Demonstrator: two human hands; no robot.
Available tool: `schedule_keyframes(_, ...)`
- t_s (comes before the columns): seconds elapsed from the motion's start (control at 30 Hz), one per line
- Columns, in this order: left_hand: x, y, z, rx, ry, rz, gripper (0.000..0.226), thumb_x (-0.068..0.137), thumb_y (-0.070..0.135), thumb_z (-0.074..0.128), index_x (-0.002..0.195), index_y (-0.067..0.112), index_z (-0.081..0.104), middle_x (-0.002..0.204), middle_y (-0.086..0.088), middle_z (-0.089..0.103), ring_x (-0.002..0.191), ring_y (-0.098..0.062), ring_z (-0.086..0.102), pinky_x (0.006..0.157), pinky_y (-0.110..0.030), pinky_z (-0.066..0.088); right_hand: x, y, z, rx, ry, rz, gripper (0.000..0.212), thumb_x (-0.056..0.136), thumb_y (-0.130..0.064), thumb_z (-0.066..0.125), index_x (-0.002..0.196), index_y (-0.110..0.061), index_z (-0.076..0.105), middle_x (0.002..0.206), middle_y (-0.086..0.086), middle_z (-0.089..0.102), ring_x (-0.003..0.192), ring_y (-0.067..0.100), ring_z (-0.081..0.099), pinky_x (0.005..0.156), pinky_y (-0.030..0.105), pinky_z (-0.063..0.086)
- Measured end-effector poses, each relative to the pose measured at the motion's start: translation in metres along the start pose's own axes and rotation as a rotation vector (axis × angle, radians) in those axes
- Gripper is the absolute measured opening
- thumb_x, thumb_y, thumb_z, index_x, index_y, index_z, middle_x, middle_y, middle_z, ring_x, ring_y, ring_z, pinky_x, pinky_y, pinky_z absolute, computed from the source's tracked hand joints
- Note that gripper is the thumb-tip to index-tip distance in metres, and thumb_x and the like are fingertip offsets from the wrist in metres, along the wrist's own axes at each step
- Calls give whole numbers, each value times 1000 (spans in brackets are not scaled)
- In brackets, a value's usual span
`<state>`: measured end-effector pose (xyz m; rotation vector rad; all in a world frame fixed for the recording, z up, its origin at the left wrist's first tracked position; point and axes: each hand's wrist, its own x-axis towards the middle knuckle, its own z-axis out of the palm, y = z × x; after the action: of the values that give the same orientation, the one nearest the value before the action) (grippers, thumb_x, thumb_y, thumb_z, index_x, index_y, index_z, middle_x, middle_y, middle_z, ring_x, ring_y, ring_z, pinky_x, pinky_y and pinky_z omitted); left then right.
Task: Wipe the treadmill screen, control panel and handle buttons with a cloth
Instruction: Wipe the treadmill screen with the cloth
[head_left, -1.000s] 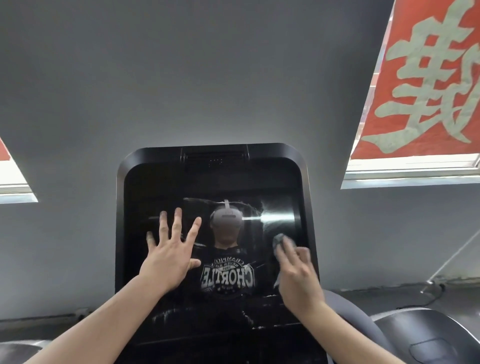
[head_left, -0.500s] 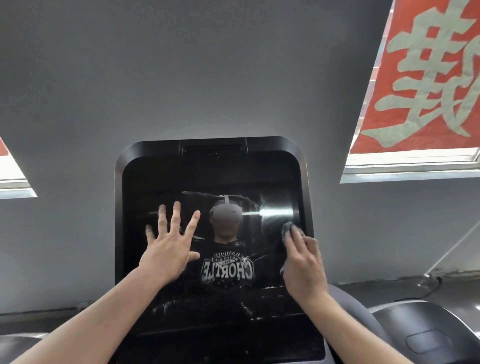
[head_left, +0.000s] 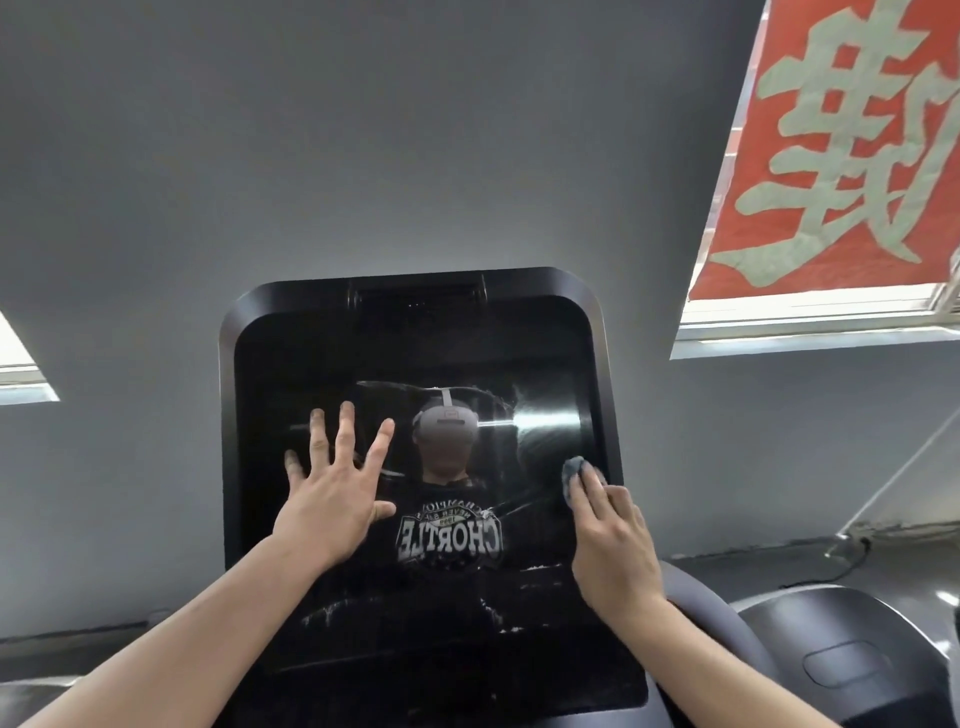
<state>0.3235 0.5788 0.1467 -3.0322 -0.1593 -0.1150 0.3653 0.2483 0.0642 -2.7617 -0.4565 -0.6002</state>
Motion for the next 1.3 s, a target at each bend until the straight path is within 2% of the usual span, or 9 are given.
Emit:
schedule_keyframes(0.13, -1, 0, 0, -13, 1, 3, 107, 98, 63, 53, 158, 35, -30, 162, -16, -43, 148, -47, -38, 122, -71, 14, -18, -13, 3, -95, -54, -271, 86, 61, 3, 74, 145, -3, 60, 150, 12, 58, 113, 30, 62, 89, 43, 60)
schedule_keyframes(0.27, 0, 1, -1, -7, -1, 3, 107, 98, 63, 54, 158, 34, -30, 162, -17, -42, 148, -48, -37, 122, -72, 15, 2, -3, -4, -12, 13, 51, 89, 59, 9, 75, 146, 1, 58, 151, 15, 58, 115, 32, 55, 92, 47, 58)
schedule_keyframes(0.4, -1, -1, 0, -10, 0, 7, 108, 98, 63, 53, 158, 34, -31, 162, -17, -43, 148, -48, -36, 122, -72, 15, -23, -26, 4, -153, -44, -271, 84, 67, -2, 69, 150, -1, 54, 154, 16, 54, 131, 31, 51, 102, 43, 56)
schedule_keyframes(0.57, -1, 0, -1, -5, 1, 5, 107, 98, 63, 53, 159, 34, -30, 163, -18, -41, 149, -49, -36, 122, -73, 16, -4, -2, 0, -173, 21, 15, 80, 69, 6, 60, 149, 5, 52, 150, 23, 55, 121, 39, 52, 96, 52, 57)
schedule_keyframes(0.7, -1, 0, 0, -23, -10, 3, 108, 98, 61, 54, 158, 34, -32, 161, -16, -45, 146, -46, -40, 122, -72, 13, -37, -19, 15, -249, -49, -325, 73, 77, -3, 55, 150, 2, 52, 154, 21, 53, 133, 39, 55, 107, 49, 54)
schedule_keyframes(0.87, -1, 1, -2, -17, -13, 1, 108, 98, 61, 55, 159, 34, -30, 162, -16, -43, 148, -48, -38, 122, -72, 13, -10, 2, 6, -150, 46, -18, 76, 74, 5, 57, 149, 5, 52, 152, 22, 54, 134, 39, 52, 107, 51, 53)
schedule_keyframes(1.0, -1, 1, 0, -13, 3, 3, 108, 98, 62, 55, 159, 34, -30, 162, -17, -42, 148, -47, -38, 122, -72, 14, -39, -10, 24, -164, 1, -398, 67, 84, -6, 35, 146, 1, 57, 152, 19, 56, 137, 37, 55, 106, 48, 55)
schedule_keyframes(1.17, 0, 1, 0, 12, 4, 0, 107, 98, 63, 53, 159, 34, -31, 162, -17, -41, 149, -49, -36, 121, -72, 15, -21, 2, 17, -54, 98, -98, 69, 79, 5, 46, 147, 4, 56, 150, 19, 57, 130, 37, 54, 104, 49, 55)
schedule_keyframes(1.3, 0, 1, 1, 5, 3, -3, 107, 98, 64, 53, 158, 35, -31, 162, -16, -42, 149, -48, -36, 122, -71, 15, -45, -4, 31, -116, 38, -425, 63, 84, -6, 41, 142, -5, 64, 149, 10, 60, 128, 32, 60, 104, 44, 55)
